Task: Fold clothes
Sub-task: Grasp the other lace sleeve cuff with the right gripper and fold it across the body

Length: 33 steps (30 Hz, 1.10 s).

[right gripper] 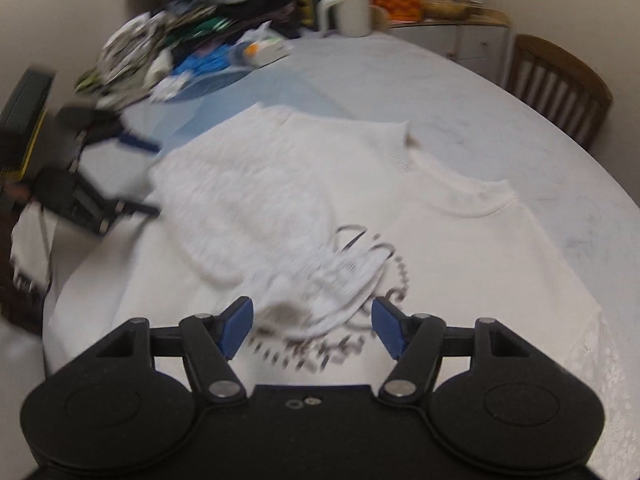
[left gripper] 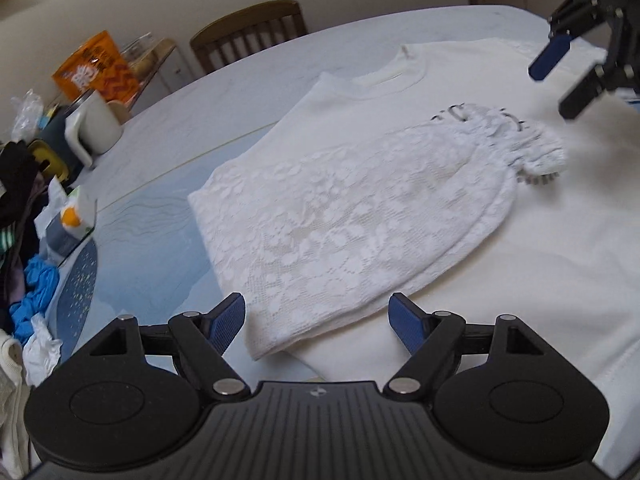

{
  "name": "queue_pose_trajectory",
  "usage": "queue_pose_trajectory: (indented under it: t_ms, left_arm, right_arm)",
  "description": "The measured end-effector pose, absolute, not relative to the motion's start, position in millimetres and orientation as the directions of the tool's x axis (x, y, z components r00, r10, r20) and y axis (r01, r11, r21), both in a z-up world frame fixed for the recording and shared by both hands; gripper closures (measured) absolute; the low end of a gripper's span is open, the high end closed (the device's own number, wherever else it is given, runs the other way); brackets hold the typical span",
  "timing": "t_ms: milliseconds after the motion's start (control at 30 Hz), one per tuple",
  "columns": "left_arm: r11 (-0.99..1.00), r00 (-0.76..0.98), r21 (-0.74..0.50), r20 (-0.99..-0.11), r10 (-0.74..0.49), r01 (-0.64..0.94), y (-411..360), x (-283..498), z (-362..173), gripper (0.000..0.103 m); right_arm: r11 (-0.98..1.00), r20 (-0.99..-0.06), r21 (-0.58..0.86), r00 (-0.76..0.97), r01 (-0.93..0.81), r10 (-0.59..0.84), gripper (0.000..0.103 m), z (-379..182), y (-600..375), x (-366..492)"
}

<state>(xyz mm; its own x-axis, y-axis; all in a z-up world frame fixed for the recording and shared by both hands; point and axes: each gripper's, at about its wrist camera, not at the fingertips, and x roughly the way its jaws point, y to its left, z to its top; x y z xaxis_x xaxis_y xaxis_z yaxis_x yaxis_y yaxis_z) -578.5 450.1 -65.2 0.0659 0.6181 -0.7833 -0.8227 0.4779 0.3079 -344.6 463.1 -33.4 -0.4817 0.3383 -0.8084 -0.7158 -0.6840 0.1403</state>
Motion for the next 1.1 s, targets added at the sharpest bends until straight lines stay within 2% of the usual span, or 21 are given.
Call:
queue_pose_trajectory:
  t_ms: [200, 367, 500, 600, 700, 867, 967, 1100]
  left_arm:
    - [0.404, 0.013, 0.297, -0.793, 0.609, -0.865, 455, -577, -74, 0.025]
    - [0.406, 0.014, 0.304, -0.787, 0.617, -0.862, 448, -570, -76, 0.025]
    - [0.388, -0.004, 0.317, -0.778, 0.628, -0.865, 448, -570, -76, 0.024]
    - [0.377, -0.036, 0.362, -0.760, 0.649, -0.853, 445, -569, -75, 0.024]
    - [0.357, -0.059, 0.390, -0.741, 0.668, -0.848, 443, -569, -73, 0.024]
    - [0.337, -0.067, 0.373, -0.749, 0.660, -0.864, 451, -570, -74, 0.023]
    - [0.338, -0.079, 0.385, -0.752, 0.654, -0.859, 453, -567, -76, 0.023]
    - [0.365, -0.043, 0.366, -0.755, 0.654, -0.856, 453, -568, -66, 0.024]
  right_arm:
    - [-0.543, -0.839, 0.191, -0.422, -0.818, 0.342, 0.000, -62, 508, -363]
    - [-0.578, -0.883, 0.112, -0.348, -0.808, 0.315, 0.000, -77, 500, -382]
    - [-0.657, -0.885, 0.062, -0.346, -0.751, 0.312, 0.000, -59, 485, -384]
    - [-0.675, -0.846, 0.069, -0.402, -0.735, 0.351, 0.000, -29, 481, -366]
    - [-0.639, -0.822, 0.030, -0.383, -0.768, 0.422, 0.000, -7, 484, -336]
    - [-0.520, -0.877, -0.010, -0.242, -0.854, 0.415, 0.000, -37, 502, -289]
    - [-0.498, -0.908, -0.014, -0.198, -0.867, 0.369, 0.000, -65, 501, -290]
    - [-0.517, -0.906, -0.042, -0.186, -0.855, 0.381, 0.000, -66, 498, -300]
